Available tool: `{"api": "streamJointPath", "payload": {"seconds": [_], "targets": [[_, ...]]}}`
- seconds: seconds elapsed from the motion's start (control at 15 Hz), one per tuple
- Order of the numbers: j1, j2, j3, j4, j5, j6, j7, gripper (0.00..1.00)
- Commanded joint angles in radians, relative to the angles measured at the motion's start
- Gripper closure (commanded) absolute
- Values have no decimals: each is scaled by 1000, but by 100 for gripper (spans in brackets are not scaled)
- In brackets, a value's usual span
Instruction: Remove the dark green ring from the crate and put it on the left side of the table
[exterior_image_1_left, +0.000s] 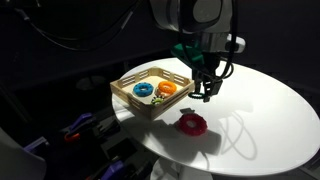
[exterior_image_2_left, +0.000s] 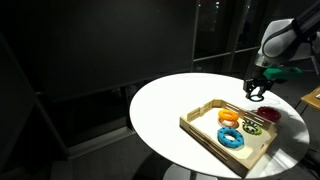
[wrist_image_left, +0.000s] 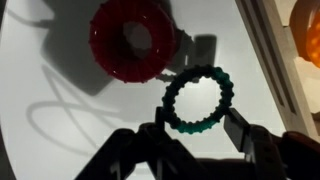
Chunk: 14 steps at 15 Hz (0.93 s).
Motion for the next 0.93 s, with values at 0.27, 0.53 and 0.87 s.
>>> {"api": "streamJointPath", "payload": {"seconds": [0.27,0.53,0.87], "targets": [[-8,7,-22,-38,-25,-43,37,12],[-16,-2,-14,-40,-14,-75,17,0],[-41,-36,20,-38,22,-160,-69,0]]}}
